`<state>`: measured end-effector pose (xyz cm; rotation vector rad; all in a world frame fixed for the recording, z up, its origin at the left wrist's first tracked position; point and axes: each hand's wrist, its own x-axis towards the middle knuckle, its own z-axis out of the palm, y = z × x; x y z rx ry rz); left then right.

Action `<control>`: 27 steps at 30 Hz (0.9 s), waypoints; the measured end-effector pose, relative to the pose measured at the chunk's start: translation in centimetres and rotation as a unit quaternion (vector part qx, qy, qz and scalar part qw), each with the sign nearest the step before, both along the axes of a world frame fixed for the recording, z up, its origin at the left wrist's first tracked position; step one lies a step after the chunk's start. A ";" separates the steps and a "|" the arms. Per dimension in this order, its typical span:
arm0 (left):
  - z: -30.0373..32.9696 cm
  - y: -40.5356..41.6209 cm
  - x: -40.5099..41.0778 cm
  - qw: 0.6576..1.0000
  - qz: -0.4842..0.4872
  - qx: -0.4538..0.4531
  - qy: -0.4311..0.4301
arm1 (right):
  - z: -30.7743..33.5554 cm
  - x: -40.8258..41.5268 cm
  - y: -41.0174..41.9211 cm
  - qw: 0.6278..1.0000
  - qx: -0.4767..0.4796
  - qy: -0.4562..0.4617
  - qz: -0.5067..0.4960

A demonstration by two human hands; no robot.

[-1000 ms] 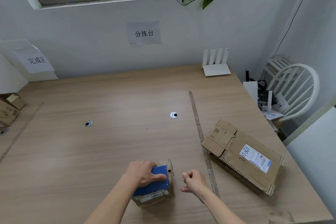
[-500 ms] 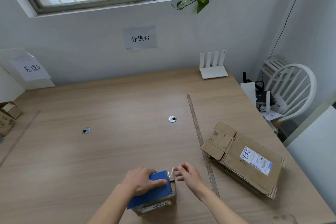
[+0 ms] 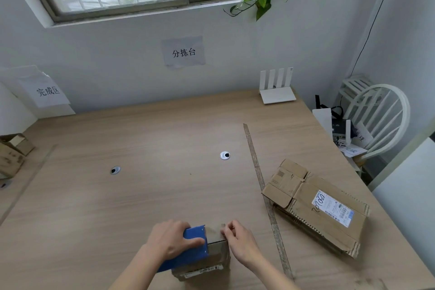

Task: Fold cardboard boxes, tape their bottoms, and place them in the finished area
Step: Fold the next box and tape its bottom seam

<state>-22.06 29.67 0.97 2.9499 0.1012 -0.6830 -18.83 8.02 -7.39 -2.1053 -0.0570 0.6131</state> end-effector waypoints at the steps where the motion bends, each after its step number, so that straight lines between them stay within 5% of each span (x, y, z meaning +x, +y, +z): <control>1: -0.1 0.1 -0.3 1.000 0.008 -0.002 0.003 | -0.1 -0.3 0.1 1.000 0.002 0.000 -0.004; 13: -2.0 -1.0 -1.3 0.998 -0.010 0.049 -0.031 | -0.9 -2.2 0.4 0.998 -0.008 -0.041 -0.056; 27: -2.0 -2.3 -1.3 0.998 -0.022 0.052 -0.025 | -1.3 -1.8 0.0 0.982 0.030 0.085 -0.168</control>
